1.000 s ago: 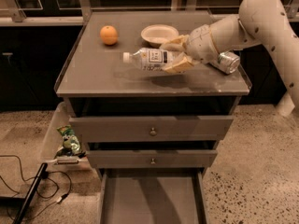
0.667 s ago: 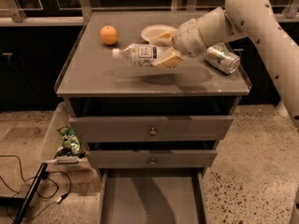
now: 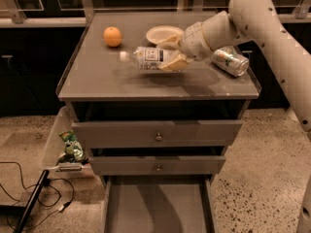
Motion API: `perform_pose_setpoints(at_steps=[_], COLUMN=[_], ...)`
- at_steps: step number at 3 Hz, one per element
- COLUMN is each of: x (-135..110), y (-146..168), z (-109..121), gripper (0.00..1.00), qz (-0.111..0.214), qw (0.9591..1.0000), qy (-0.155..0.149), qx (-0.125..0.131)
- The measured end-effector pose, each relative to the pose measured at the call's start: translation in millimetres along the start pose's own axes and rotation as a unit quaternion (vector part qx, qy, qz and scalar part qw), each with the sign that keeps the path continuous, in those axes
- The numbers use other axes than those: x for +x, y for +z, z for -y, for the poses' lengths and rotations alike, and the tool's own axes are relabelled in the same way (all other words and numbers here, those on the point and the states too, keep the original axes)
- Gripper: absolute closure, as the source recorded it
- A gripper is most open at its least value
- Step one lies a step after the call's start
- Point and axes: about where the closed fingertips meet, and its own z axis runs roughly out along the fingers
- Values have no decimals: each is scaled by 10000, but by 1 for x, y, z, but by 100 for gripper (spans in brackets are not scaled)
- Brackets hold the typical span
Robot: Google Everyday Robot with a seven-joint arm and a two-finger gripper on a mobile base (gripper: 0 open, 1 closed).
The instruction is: Pick blue plastic bottle from bottom drawer and place on counter
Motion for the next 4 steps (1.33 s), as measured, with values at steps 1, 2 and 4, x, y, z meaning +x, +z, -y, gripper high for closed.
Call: perform_pose_setpoints(at_steps=[1,2,4], x=[14,19,45], y=[-11,-21,-18], z=[10,16,13], gripper=[100,100,100], qz=[-95,-197,-381], qw=[9994,9980,9957], qy=[229,368,707], qx=[249,469,458])
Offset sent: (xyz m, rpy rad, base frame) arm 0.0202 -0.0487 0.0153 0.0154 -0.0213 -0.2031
